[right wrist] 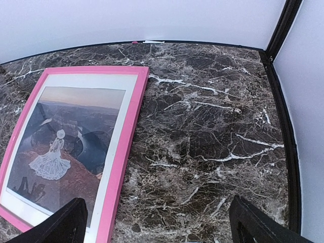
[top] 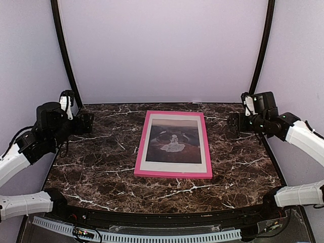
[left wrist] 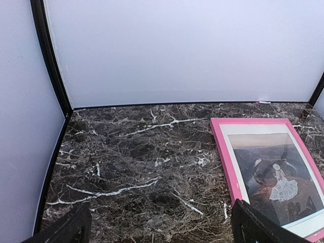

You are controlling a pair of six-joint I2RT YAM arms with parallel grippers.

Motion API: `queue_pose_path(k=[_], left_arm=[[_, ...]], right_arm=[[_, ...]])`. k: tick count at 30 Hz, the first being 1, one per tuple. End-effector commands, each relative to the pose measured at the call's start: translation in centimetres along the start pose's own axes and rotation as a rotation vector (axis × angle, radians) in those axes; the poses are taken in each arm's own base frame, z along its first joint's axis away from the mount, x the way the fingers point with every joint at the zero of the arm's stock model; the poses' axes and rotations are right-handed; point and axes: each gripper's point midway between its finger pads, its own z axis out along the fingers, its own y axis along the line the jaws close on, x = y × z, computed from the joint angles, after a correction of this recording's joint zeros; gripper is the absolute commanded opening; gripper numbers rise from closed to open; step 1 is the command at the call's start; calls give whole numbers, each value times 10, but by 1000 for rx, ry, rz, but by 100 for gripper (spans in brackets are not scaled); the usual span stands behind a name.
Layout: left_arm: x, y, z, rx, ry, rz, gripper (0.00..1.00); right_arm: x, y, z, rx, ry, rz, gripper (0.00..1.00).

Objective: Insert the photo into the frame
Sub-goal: Turn over the photo frame, then reset both arms

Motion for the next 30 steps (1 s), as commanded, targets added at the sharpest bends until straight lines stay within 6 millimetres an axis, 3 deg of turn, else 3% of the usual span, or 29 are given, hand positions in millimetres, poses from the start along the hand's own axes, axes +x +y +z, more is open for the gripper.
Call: queue_pose_path(k=[1, 11, 30], left_arm=[[-12, 15, -24, -9, -104, 9, 99], [-14, 19, -42, 20, -162, -6, 99], [-10, 17, -39, 33, -147, -16, 99]], right_arm=[[-10, -4, -10, 13, -54, -3, 99], [-22, -10, -40, 1, -199, 18, 99], [-24, -12, -47, 3, -233, 13, 99]])
